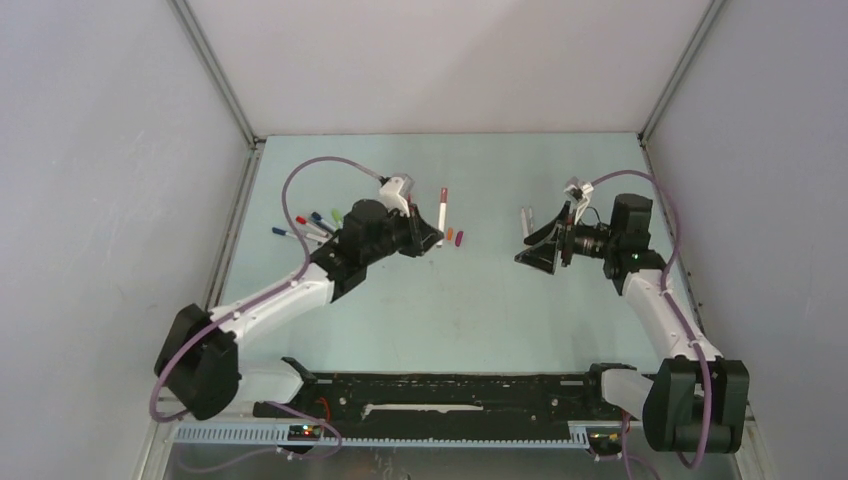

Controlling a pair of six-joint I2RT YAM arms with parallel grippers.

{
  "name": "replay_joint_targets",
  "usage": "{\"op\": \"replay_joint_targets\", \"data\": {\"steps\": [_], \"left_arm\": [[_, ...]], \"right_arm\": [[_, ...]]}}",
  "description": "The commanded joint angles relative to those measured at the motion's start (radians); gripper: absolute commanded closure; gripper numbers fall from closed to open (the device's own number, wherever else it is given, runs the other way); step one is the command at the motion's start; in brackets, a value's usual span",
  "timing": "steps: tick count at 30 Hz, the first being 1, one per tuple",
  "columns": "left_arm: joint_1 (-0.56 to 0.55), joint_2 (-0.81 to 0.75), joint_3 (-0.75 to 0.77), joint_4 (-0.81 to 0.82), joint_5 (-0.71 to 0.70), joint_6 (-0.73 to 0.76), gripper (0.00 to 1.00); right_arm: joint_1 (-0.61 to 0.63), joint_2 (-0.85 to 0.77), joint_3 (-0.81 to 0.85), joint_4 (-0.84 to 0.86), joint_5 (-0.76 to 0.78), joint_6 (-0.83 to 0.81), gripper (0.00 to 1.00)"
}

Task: Open the pen caps
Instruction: Pick up the pen from the center of the board.

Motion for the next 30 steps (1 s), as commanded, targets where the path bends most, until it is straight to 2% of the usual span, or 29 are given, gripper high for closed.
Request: {"op": "replay_joint_targets", "data": {"steps": [1, 4, 7, 12, 21, 26, 30], "left_arm": [[-0.084, -0.112, -0.088, 0.290, -0.003, -0.075, 1.00], [-0.142, -0.120, -0.113, 0.376, -0.040, -0.108, 1.00], [-0.191, -0.090, -0.101, 0.406, -0.074, -0.123, 1.00], [-0.251, -0.026, -0.048, 0.422, -0.099, -0.127, 1.00], [-0.336, 0.070, 0.037, 0.433, -0.132, -0.128, 1.00], [-0.351, 0.086, 0.051, 0.435, -0.148, -0.131, 1.00], [-0.359, 0.099, 0.061, 0.440, -0.150, -0.135, 1.00]], "right_arm": [[0.015, -0.044, -0.135, 0.610, -0.023, 0.502, 0.19], [0.030, -0.038, -0.143, 0.682, 0.081, 0.672, 0.16], [0.067, -0.031, -0.148, 0.752, 0.067, 0.761, 0.13], [0.115, -0.031, -0.171, 0.866, 0.055, 0.815, 0.10], [0.164, -0.015, -0.178, 0.864, 0.120, 0.845, 0.12], [0.173, -0.014, -0.178, 0.863, 0.127, 0.862, 0.23], [0.187, -0.010, -0.178, 0.873, 0.111, 0.857, 0.43]]}}
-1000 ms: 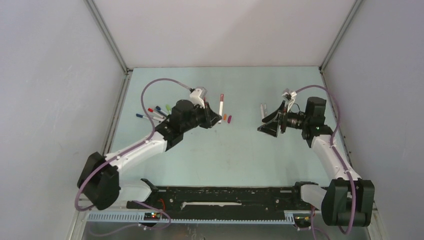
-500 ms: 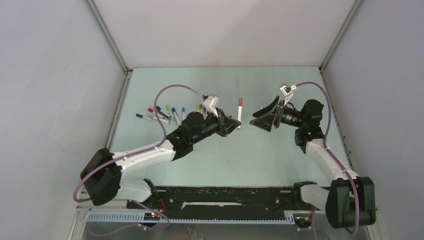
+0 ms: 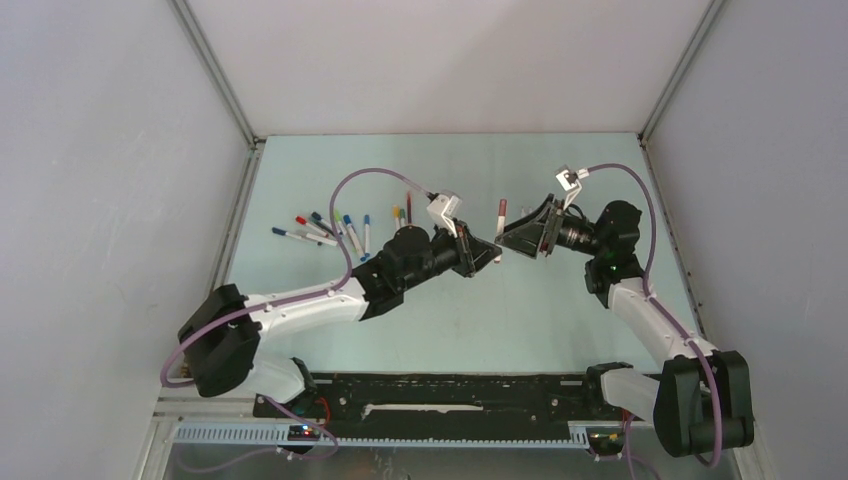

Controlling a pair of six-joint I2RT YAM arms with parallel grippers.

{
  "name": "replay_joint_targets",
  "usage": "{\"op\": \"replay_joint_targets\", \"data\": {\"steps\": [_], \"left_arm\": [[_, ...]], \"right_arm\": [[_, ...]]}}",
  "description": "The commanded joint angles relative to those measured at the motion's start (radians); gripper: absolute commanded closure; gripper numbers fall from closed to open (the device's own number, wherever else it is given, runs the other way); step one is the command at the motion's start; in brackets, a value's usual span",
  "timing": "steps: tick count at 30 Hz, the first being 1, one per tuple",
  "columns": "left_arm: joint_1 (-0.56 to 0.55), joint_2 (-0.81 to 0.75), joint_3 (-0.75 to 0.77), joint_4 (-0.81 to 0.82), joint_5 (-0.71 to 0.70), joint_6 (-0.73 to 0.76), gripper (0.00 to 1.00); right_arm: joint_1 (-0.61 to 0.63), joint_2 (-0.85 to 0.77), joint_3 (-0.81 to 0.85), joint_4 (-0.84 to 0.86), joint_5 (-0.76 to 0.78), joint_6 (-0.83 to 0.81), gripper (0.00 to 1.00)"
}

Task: Open the pen caps
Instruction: Pick up the pen from the center of the board.

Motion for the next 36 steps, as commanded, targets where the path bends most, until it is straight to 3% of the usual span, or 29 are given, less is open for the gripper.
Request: {"op": "replay_joint_targets", "data": {"steps": [1, 3, 11, 14, 19, 23, 26, 32, 36], "left_arm": [[-0.012, 0.012, 0.068, 0.051, -0.024, -0.010, 1.00], [-0.016, 0.017, 0.074, 0.052, -0.018, -0.009, 1.00], [-0.019, 0.010, 0.080, 0.047, 0.012, 0.002, 0.99], [-0.019, 0.003, 0.076, 0.042, 0.025, 0.011, 1.00], [-0.019, -0.001, 0.076, 0.035, 0.035, 0.017, 1.00], [-0.018, 0.004, 0.081, 0.029, 0.047, 0.020, 1.00], [-0.019, 0.003, 0.085, 0.023, 0.055, 0.021, 1.00], [-0.019, -0.002, 0.082, 0.025, 0.069, 0.012, 0.94], [-0.018, -0.048, 0.062, -0.010, 0.092, 0.036, 0.66]], "right_arm": [[0.018, 0.006, -0.004, 0.055, -0.005, 0.007, 0.47], [0.026, 0.009, -0.004, 0.067, -0.019, 0.007, 0.59], [0.043, 0.014, -0.002, 0.080, -0.057, -0.025, 0.94], [0.042, 0.013, -0.002, 0.056, -0.050, -0.045, 0.93], [0.044, 0.014, 0.007, -0.013, -0.022, -0.094, 0.65], [0.054, 0.020, 0.010, -0.036, -0.017, -0.116, 0.61], [0.064, 0.026, 0.019, -0.060, -0.019, -0.133, 0.66], [0.071, 0.031, 0.036, -0.087, -0.050, -0.186, 0.98], [0.059, 0.024, 0.058, -0.163, -0.070, -0.265, 1.00]]}}
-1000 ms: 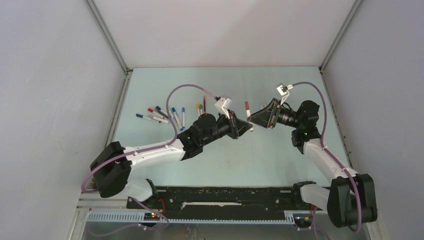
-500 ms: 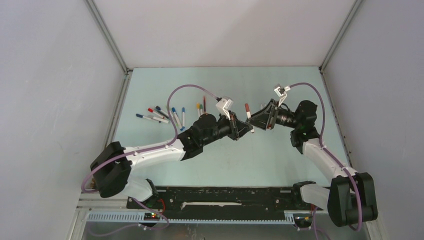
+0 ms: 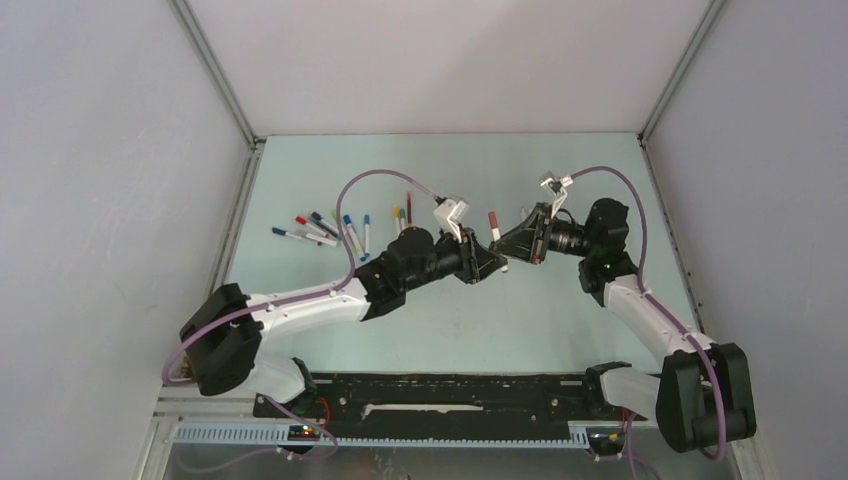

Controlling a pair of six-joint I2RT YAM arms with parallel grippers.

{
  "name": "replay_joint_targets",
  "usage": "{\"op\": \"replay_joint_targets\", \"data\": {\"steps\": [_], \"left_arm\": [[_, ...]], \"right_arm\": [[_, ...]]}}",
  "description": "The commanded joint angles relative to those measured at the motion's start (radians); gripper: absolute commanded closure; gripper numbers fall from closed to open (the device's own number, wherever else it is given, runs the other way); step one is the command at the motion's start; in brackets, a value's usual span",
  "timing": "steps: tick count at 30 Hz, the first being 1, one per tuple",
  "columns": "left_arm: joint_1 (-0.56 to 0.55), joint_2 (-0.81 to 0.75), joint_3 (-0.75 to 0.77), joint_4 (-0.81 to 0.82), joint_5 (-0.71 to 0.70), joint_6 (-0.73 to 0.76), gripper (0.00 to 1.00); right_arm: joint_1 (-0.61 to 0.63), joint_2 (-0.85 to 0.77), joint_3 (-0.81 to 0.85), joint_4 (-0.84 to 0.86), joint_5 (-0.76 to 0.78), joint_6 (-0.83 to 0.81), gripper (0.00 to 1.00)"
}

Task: Open the pen caps
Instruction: Pick up the pen from the center of the board, then open the pen cap from the pen.

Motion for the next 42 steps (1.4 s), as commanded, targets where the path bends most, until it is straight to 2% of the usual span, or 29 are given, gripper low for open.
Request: {"op": "replay_joint_targets", "data": {"steps": [1, 3, 5, 9, 10, 13, 15, 19, 24, 28, 33, 38, 42], "left_arm": [[-0.006, -0.083, 0.034, 0.019, 0.034, 0.055, 0.57], [-0.006, -0.148, -0.036, 0.046, 0.020, 0.074, 0.37], [-0.006, -0.227, -0.098, 0.042, -0.036, 0.093, 0.23], [-0.006, -0.368, -0.164, 0.007, -0.175, 0.136, 0.01], [-0.005, -0.384, -0.175, 0.019, -0.188, 0.139, 0.00], [0.002, -0.395, -0.181, 0.041, -0.205, 0.133, 0.00], [0.019, -0.370, -0.156, 0.046, -0.147, 0.113, 0.00], [0.028, -0.264, -0.098, 0.124, -0.043, 0.040, 0.03], [0.028, -0.138, -0.029, 0.236, -0.006, -0.040, 0.03], [0.028, -0.084, -0.007, 0.280, -0.015, -0.062, 0.10], [0.028, -0.031, 0.014, 0.290, -0.030, -0.089, 0.28], [0.028, 0.004, 0.036, 0.290, -0.013, -0.103, 0.35], [0.027, 0.034, 0.057, 0.295, 0.008, -0.118, 0.46]], "right_arm": [[0.003, -0.002, 0.061, -0.114, -0.048, -0.107, 1.00], [-0.003, 0.000, 0.074, -0.159, -0.086, -0.156, 1.00], [-0.007, -0.001, 0.080, -0.189, -0.126, -0.215, 1.00], [-0.030, -0.004, 0.094, -0.278, -0.272, -0.356, 1.00], [-0.037, -0.006, 0.100, -0.305, -0.299, -0.387, 1.00], [-0.064, -0.007, 0.107, -0.350, -0.342, -0.428, 1.00], [-0.086, -0.005, 0.108, -0.355, -0.356, -0.433, 1.00], [-0.101, 0.001, 0.107, -0.367, -0.375, -0.436, 1.00], [-0.101, 0.018, 0.108, -0.374, -0.371, -0.435, 1.00], [-0.098, 0.031, 0.108, -0.372, -0.366, -0.431, 1.00], [-0.090, 0.037, 0.108, -0.361, -0.364, -0.417, 1.00], [-0.084, 0.037, 0.108, -0.355, -0.355, -0.407, 1.00], [-0.082, 0.039, 0.108, -0.346, -0.349, -0.391, 1.00]]}}
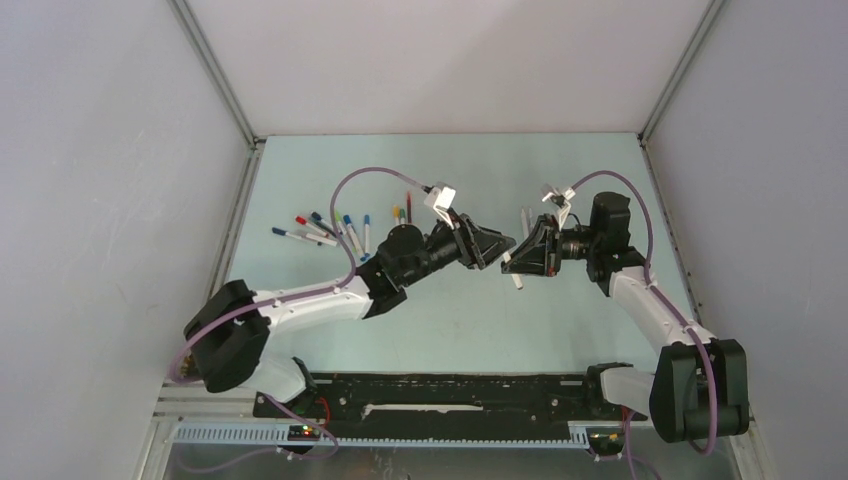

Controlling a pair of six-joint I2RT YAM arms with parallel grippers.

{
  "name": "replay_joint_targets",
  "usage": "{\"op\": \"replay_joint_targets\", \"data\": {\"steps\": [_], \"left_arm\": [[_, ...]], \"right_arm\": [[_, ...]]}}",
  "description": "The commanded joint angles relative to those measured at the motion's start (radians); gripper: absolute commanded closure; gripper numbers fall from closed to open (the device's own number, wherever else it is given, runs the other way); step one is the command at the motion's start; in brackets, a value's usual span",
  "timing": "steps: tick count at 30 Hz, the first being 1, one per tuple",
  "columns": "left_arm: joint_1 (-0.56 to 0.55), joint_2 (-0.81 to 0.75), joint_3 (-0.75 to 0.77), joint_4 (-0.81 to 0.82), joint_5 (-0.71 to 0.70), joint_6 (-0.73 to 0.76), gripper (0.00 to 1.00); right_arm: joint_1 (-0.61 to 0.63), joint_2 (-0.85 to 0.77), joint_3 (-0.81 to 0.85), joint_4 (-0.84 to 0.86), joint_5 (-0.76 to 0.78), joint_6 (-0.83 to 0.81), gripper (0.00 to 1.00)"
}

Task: Open the pen caps
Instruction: Open the pen cap from the pen.

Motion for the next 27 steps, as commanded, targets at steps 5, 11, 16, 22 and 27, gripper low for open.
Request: {"op": "replay_joint_targets", "data": {"steps": [5, 11, 16, 22, 27], "left_arm": [[0.002, 0.037, 0.091, 0.056, 0.039, -0.037, 0.82], [0.002, -0.007, 0.084, 0.039, 0.004, -0.004, 1.00], [0.073, -0.073, 0.137, -0.005, -0.084, 0.044, 1.00], [0.225, -0.070, 0.314, -0.060, -0.187, 0.064, 1.00], [0.290, -0.102, 0.340, -0.053, -0.211, 0.059, 1.00]], "right_arm": [[0.010, 0.007, 0.040, 0.031, 0.006, 0.022, 1.00], [0.026, 0.033, 0.040, 0.063, 0.028, 0.065, 1.00], [0.078, 0.044, 0.040, 0.025, 0.030, 0.034, 1.00], [0.141, 0.101, 0.040, 0.014, 0.065, 0.017, 1.00], [0.138, 0.117, 0.040, 0.015, 0.102, 0.027, 1.00]]}}
